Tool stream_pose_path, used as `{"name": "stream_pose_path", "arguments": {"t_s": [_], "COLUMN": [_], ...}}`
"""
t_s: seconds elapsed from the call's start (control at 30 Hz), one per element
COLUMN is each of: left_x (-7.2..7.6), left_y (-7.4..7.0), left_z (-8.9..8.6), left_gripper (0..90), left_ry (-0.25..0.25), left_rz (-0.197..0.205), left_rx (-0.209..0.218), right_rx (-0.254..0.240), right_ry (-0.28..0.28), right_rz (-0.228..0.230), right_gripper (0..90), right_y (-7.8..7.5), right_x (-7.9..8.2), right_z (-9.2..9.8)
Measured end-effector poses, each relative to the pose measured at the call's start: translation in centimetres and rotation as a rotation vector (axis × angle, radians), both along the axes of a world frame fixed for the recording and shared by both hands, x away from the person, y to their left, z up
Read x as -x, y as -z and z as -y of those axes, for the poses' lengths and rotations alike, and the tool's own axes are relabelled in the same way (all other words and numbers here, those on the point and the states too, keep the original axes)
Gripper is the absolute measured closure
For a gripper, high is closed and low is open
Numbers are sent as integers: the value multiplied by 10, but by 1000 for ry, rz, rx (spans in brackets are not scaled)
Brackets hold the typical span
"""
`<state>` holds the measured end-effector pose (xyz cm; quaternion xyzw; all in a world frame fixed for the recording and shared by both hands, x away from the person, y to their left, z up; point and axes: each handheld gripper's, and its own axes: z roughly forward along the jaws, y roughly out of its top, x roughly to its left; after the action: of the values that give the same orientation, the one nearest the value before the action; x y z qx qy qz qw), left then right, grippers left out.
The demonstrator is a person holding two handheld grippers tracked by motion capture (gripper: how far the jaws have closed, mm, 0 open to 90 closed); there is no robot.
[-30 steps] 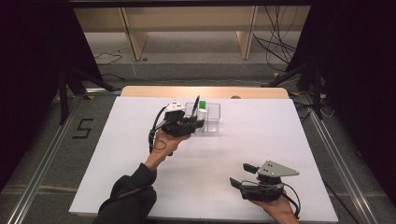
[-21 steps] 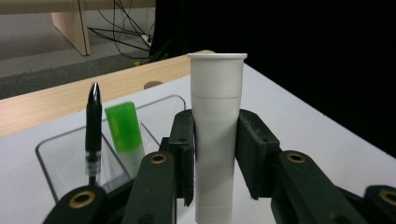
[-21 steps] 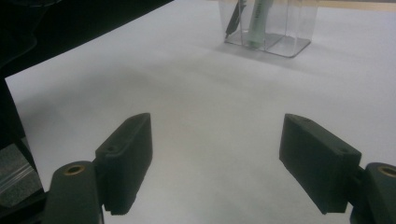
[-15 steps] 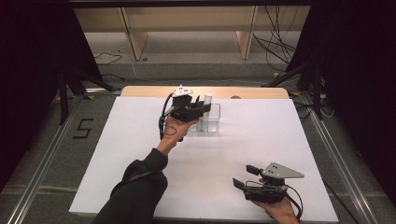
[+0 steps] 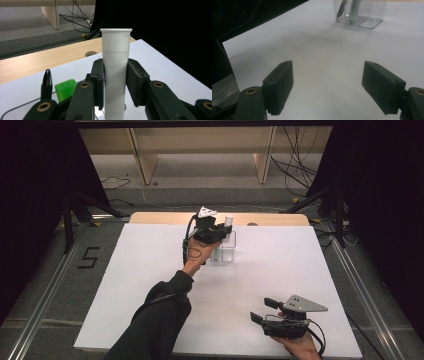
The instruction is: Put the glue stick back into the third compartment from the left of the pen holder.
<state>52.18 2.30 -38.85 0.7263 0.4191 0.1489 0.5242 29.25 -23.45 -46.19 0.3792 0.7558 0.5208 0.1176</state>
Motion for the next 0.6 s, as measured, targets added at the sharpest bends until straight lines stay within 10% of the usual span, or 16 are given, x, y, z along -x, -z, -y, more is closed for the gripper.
{"name": "stream_pose_path", "arguments": {"t_s": [0.6], "left_x": [-10], "left_y": [13], "left_z": [8], "left_gripper": [687], "left_ry": [-47], "left_rz": [-26], "left_rx": [-9], "right_rx": [4], "right_ry": [-9], "right_rz": [1], "right_gripper": [263], "right_y": [1], "right_x": [1], "right_z": [-1]}}
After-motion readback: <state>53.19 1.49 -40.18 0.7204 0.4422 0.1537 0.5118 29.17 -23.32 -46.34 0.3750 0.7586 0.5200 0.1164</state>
